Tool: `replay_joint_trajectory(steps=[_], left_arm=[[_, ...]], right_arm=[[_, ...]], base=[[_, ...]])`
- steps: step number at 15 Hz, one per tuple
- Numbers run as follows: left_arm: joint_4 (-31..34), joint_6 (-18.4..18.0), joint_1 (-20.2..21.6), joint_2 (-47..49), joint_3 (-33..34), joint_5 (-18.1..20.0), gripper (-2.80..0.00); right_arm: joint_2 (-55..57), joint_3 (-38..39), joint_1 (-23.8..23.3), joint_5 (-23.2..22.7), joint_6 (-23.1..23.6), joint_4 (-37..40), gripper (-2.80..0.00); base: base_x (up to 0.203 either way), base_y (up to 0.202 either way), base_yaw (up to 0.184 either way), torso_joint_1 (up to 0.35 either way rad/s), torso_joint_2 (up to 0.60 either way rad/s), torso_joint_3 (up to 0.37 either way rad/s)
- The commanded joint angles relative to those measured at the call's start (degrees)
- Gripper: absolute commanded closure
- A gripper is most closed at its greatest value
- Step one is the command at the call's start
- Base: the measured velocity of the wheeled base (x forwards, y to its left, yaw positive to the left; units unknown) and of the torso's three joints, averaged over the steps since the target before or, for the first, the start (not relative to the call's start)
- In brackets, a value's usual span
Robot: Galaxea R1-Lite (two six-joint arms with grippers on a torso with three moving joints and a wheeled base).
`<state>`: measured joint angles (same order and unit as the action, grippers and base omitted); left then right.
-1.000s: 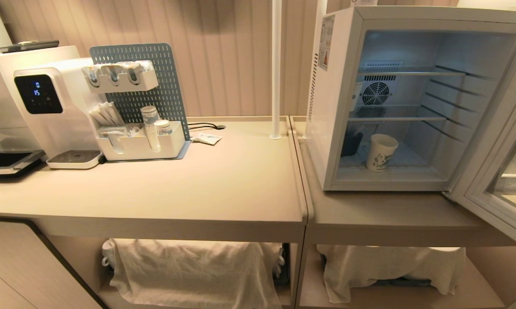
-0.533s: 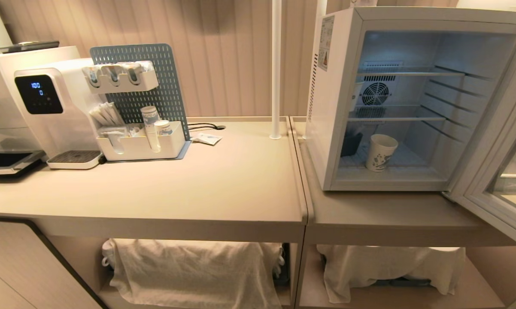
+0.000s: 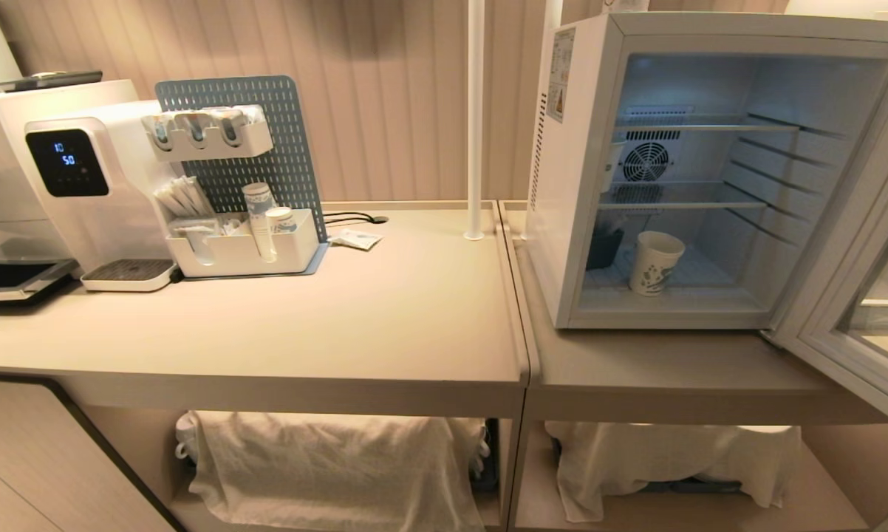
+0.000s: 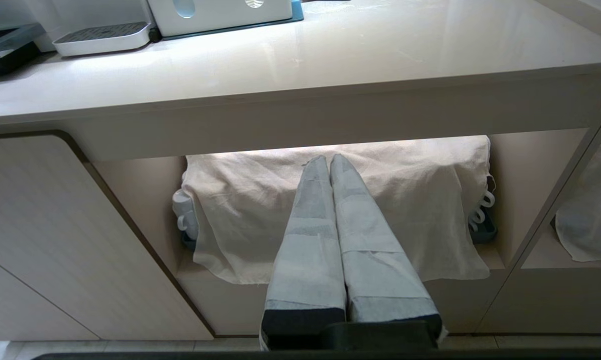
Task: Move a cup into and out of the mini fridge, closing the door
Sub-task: Put the yoghurt in the freezer
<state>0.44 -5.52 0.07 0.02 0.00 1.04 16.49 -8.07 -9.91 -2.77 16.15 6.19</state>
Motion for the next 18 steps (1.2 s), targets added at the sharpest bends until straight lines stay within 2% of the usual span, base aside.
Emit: replay_joint_trajectory(steps=[1,2,3,5,8,11,12,13,15,16,18], left_arm=[[0.0,-0.1,0.0,0.0,0.0,0.0,0.0],[0.0,0.0,0.0,0.0,0.0,0.0,0.0],[0.0,-0.1,0.0,0.0,0.0,0.0,0.0],[0.0,0.0,0.0,0.0,0.0,0.0,0.0],[0.0,0.0,0.0,0.0,0.0,0.0,0.0],[0.0,0.0,0.0,0.0,0.0,0.0,0.0],[0.0,0.0,0.0,0.0,0.0,0.0,0.0],[0.0,0.3,0.0,0.0,0.0,-0.1,0.0],[-0.1,0.7,0.0,0.0,0.0,-0.2,0.0],[-0.1,0.5,0.0,0.0,0.0,-0.1,0.0],[-0.1,0.7,0.0,0.0,0.0,-0.2,0.0]], right_arm=[[-0.5,5.5,0.0,-0.5,0.0,-8.8,0.0],[-0.5,7.6,0.0,-2.4,-0.3,-13.3,0.0],[-0.5,8.0,0.0,-4.2,-1.7,-14.7,0.0],[-0.5,8.0,0.3,-4.6,-4.7,-15.2,0.0],[-2.7,7.5,7.9,-4.8,-6.8,-13.1,0.0],[-14.0,5.8,9.5,-4.2,-7.3,-6.4,0.0],[-16.2,5.6,9.9,-1.9,-7.7,-5.1,0.0],[-16.5,6.1,10.0,2.5,-8.4,-5.5,0.0],[-16.6,8.3,10.1,2.0,-10.1,-8.8,0.0],[-16.5,8.2,10.1,2.0,-10.6,-6.4,0.0],[-16.5,8.1,10.1,1.8,-10.7,-6.5,0.0]], base=[[0.0,0.0,0.0,0.0,0.0,0.0],[0.0,0.0,0.0,0.0,0.0,0.0],[0.0,0.0,0.0,0.0,0.0,0.0],[0.0,0.0,0.0,0.0,0.0,0.0],[0.0,0.0,0.0,0.0,0.0,0.0],[0.0,0.0,0.0,0.0,0.0,0.0],[0.0,0.0,0.0,0.0,0.0,0.0],[0.0,0.0,0.0,0.0,0.0,0.0],[0.0,0.0,0.0,0.0,0.0,0.0],[0.0,0.0,0.0,0.0,0.0,0.0],[0.0,0.0,0.0,0.0,0.0,0.0]])
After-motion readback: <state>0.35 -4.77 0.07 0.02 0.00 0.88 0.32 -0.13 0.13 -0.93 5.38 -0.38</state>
